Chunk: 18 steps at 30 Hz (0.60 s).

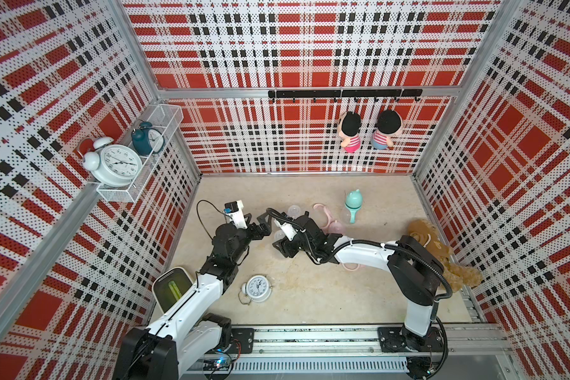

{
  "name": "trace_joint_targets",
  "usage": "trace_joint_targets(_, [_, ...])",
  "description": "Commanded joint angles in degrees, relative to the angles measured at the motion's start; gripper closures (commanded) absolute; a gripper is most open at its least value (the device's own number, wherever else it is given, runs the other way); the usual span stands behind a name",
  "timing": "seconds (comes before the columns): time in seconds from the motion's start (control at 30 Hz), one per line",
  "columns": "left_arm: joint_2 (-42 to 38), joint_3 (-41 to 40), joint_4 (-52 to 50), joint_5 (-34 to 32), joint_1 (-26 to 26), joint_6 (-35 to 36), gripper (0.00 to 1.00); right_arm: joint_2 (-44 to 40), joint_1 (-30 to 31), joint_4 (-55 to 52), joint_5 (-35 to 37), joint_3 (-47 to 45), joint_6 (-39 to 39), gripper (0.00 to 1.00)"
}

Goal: Assemble the baby bottles
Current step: Pick up the baby bottle from the center of the board.

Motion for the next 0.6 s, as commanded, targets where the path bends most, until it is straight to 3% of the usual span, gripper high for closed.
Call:
trace_joint_targets(0.0, [0.19,-0.48,4.24,3.88,-0.73,2.74,0.02,-6.16,0.45,-1.49,2.38,-1.05,-0.15,0.48])
trace_joint_targets(0.27, [1.27,-0.05,7.39,2.95,-9.70,11.46,0.02,-17.87,-1.85,-9.56,4.67,-7.19,2.08,0.49])
trace_joint_targets(0.57, [5.36,0.61,10.68,6.96,-18.69,20.01,0.00,-29.43,-9.26,-19.09,0.93,-9.66,3.26,0.49])
